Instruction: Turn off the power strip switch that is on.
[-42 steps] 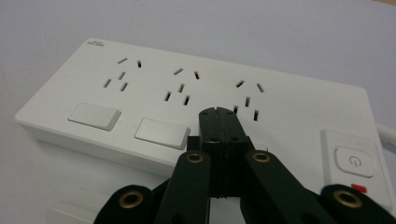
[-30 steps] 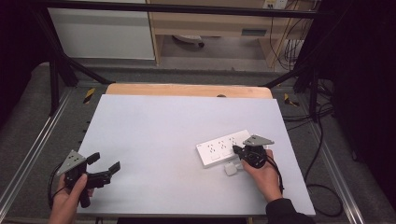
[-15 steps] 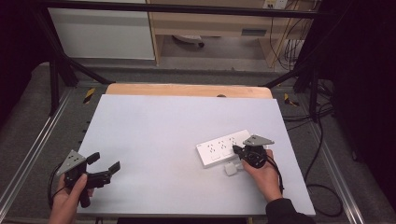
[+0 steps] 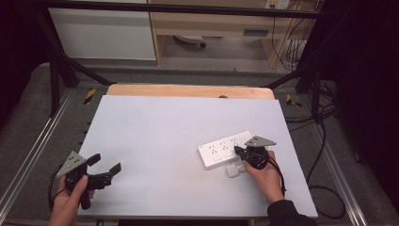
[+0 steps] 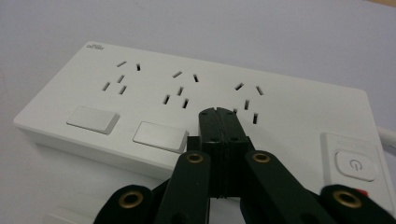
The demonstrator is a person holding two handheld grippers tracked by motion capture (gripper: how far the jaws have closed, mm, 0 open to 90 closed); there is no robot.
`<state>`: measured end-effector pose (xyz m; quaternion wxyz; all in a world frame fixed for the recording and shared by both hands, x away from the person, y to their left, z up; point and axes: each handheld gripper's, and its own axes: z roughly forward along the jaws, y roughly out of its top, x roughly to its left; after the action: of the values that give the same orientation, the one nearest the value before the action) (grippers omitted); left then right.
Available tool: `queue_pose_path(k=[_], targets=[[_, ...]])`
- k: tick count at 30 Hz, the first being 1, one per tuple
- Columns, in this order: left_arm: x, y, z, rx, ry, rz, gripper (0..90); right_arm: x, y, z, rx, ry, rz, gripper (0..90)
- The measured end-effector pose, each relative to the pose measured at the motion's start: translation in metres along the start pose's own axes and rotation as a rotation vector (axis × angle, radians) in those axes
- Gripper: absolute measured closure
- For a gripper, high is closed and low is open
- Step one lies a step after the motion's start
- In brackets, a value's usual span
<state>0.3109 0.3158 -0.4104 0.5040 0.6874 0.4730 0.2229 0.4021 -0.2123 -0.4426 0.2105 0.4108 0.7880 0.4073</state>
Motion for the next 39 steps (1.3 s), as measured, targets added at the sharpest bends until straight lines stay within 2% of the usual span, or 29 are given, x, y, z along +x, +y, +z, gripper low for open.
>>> queue_pose_path(k=[2, 14, 22, 32, 39], targets=[[0.000, 0.000, 0.000, 0.001, -0.001, 0.000, 5.9, 0.000, 0.000, 0.000, -0.009, -0.002, -0.011, 90.0], [0.000, 0.000, 0.000, 0.001, 0.000, 0.004, 5.9, 0.000, 0.003, -0.005, -0.065, -0.001, -0.002, 90.0], [0.000, 0.000, 0.000, 0.000, -0.001, 0.006, 5.9, 0.000, 0.004, -0.008, -0.099, 0.002, 0.003, 85.1], [-0.001, 0.000, 0.000, 0.004, -0.001, 0.012, 5.9, 0.001, 0.009, -0.012, -0.136, -0.005, 0.008, 66.2], [-0.001, 0.000, 0.000, 0.004, -0.001, 0.011, 5.8, 0.003, 0.013, -0.013, -0.155, -0.021, 0.027, 45.1]])
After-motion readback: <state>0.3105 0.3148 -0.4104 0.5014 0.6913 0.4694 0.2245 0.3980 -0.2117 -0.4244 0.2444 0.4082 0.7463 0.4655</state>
